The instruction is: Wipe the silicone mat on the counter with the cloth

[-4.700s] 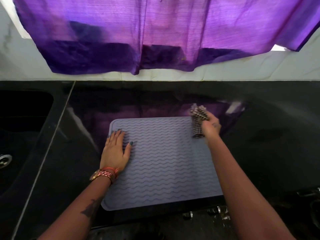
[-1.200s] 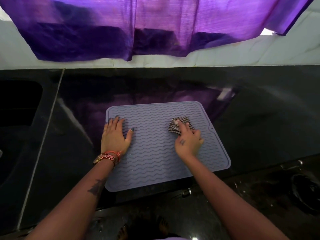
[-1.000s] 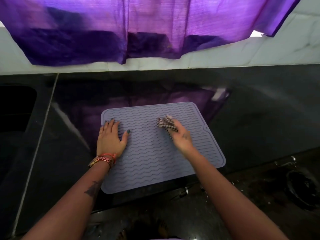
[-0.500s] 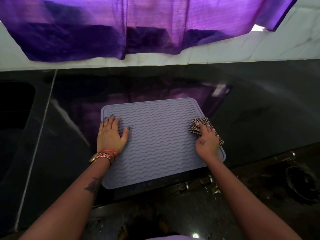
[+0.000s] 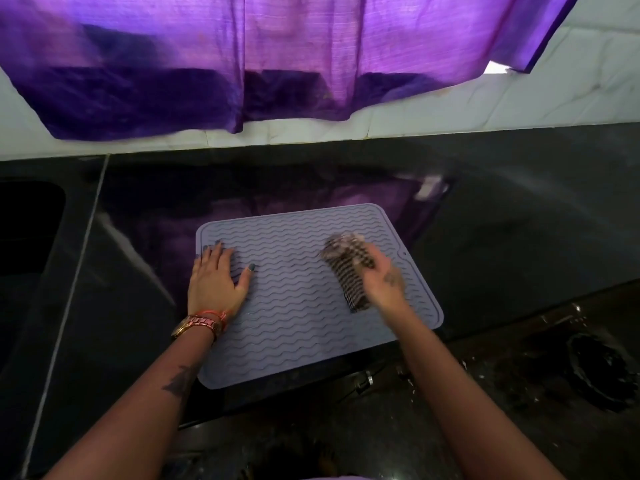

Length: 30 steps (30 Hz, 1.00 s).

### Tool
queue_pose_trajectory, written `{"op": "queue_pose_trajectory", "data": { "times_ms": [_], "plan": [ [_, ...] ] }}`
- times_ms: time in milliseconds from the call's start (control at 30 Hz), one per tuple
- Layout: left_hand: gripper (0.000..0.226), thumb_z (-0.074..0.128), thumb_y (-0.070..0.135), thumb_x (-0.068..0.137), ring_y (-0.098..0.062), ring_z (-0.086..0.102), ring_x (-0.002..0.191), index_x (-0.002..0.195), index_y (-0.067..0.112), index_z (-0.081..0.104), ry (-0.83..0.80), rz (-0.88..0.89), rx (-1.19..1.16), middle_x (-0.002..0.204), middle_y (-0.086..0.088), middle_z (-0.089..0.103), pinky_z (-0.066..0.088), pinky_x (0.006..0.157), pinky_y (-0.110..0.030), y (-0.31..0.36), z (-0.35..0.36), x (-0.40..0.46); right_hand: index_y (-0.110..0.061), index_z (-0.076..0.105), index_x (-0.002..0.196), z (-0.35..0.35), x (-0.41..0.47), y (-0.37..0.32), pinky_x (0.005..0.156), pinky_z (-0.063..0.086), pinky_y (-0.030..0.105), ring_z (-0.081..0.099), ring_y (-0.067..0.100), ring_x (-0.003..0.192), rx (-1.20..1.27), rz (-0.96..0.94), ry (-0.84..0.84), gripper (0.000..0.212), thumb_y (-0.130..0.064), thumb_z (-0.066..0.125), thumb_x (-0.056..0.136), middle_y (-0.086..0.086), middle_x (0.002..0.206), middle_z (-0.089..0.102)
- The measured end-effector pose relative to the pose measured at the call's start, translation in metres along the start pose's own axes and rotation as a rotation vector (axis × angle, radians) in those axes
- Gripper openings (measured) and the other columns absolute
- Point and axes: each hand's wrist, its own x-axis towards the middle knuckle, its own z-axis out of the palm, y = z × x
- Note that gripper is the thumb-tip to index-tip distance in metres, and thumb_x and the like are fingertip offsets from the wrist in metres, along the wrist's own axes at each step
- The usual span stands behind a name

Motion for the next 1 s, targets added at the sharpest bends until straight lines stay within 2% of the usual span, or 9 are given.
{"op": "queue_pose_trajectory", "data": {
  "times_ms": [33, 133, 233, 367, 533, 800, 867, 933, 1000],
  "plan": [
    [0.077, 0.021, 0.061, 0.080, -0.025, 0.018, 0.143, 0.139, 0.014, 0.035, 0.001, 0.001, -0.001, 0.153, -0.009, 0.025, 0.008, 0.120, -0.038, 0.000, 0.000, 0.000, -0.031, 0.047, 0.133, -0.016, 0.004, 0.003, 0.090, 0.047, 0.038, 0.057, 0.025, 0.101, -0.025, 0.002, 0.062, 0.040, -0.017, 0.043, 0.096, 0.008, 0.119, 0.063],
    [0.083, 0.016, 0.064, 0.076, -0.025, 0.018, 0.143, 0.139, 0.014, 0.035, 0.009, 0.005, -0.001, 0.153, -0.009, 0.026, 0.007, 0.119, -0.038, -0.001, 0.000, 0.000, -0.029, 0.047, 0.132, -0.052, 0.018, 0.031, 0.088, 0.046, 0.039, 0.058, 0.036, 0.108, -0.406, 0.006, 0.225, 0.042, -0.013, 0.043, 0.093, 0.013, 0.118, 0.064],
    [0.079, 0.019, 0.062, 0.078, -0.025, 0.018, 0.143, 0.139, 0.014, 0.035, 0.006, 0.002, 0.002, 0.153, -0.008, 0.026, 0.007, 0.120, -0.038, -0.001, 0.001, 0.001, -0.023, 0.041, 0.136, -0.045, 0.022, 0.060, 0.090, 0.045, 0.041, 0.054, 0.037, 0.114, -0.601, 0.085, 0.152, 0.048, -0.011, 0.042, 0.090, 0.015, 0.128, 0.057],
    [0.075, 0.023, 0.060, 0.081, -0.025, 0.017, 0.143, 0.139, 0.015, 0.035, 0.005, 0.002, 0.009, 0.153, -0.008, 0.026, 0.007, 0.120, -0.038, -0.002, 0.003, 0.001, -0.015, 0.026, 0.144, -0.018, 0.019, 0.078, 0.102, 0.039, 0.045, 0.042, 0.036, 0.127, -0.766, 0.029, 0.147, 0.056, -0.018, 0.043, 0.091, 0.020, 0.144, 0.036],
    [0.074, 0.023, 0.060, 0.082, -0.026, 0.017, 0.143, 0.139, 0.015, 0.035, -0.004, -0.001, 0.022, 0.153, -0.009, 0.026, 0.008, 0.120, -0.040, -0.002, 0.003, 0.003, -0.015, 0.032, 0.139, -0.011, 0.017, 0.064, 0.090, 0.046, 0.041, 0.053, 0.034, 0.113, -0.748, 0.015, 0.146, 0.052, -0.018, 0.046, 0.089, 0.017, 0.131, 0.049],
    [0.074, 0.023, 0.059, 0.081, -0.025, 0.017, 0.143, 0.140, 0.015, 0.035, -0.003, -0.004, 0.022, 0.153, -0.009, 0.025, 0.008, 0.120, -0.039, -0.001, 0.002, 0.001, -0.026, 0.035, 0.140, 0.031, -0.024, 0.016, 0.087, 0.048, 0.037, 0.059, 0.031, 0.107, -0.664, -0.156, -0.006, 0.051, -0.015, 0.042, 0.091, 0.010, 0.123, 0.060],
    [0.075, 0.022, 0.060, 0.081, -0.025, 0.017, 0.144, 0.140, 0.015, 0.034, -0.006, 0.000, 0.022, 0.154, -0.008, 0.024, 0.007, 0.120, -0.039, -0.001, 0.002, 0.000, -0.029, 0.042, 0.137, 0.030, -0.025, 0.008, 0.087, 0.047, 0.035, 0.060, 0.030, 0.107, -0.472, -0.175, -0.089, 0.047, -0.015, 0.045, 0.092, 0.008, 0.118, 0.064],
    [0.075, 0.022, 0.060, 0.080, -0.024, 0.016, 0.144, 0.140, 0.016, 0.033, -0.005, 0.001, 0.016, 0.154, -0.008, 0.024, 0.007, 0.120, -0.038, -0.002, 0.002, 0.000, -0.030, 0.048, 0.133, 0.016, -0.021, 0.001, 0.087, 0.049, 0.035, 0.059, 0.026, 0.108, -0.152, -0.101, -0.142, 0.041, -0.017, 0.049, 0.094, 0.005, 0.117, 0.065],
    [0.075, 0.023, 0.060, 0.080, -0.024, 0.016, 0.144, 0.140, 0.016, 0.034, -0.002, 0.002, 0.007, 0.154, -0.008, 0.024, 0.007, 0.120, -0.038, -0.002, 0.002, 0.001, -0.031, 0.050, 0.131, -0.007, -0.016, 0.003, 0.073, 0.048, 0.027, 0.061, 0.019, 0.094, -0.073, -0.112, -0.035, 0.038, -0.020, 0.048, 0.095, 0.002, 0.107, 0.065]
  ]
}}
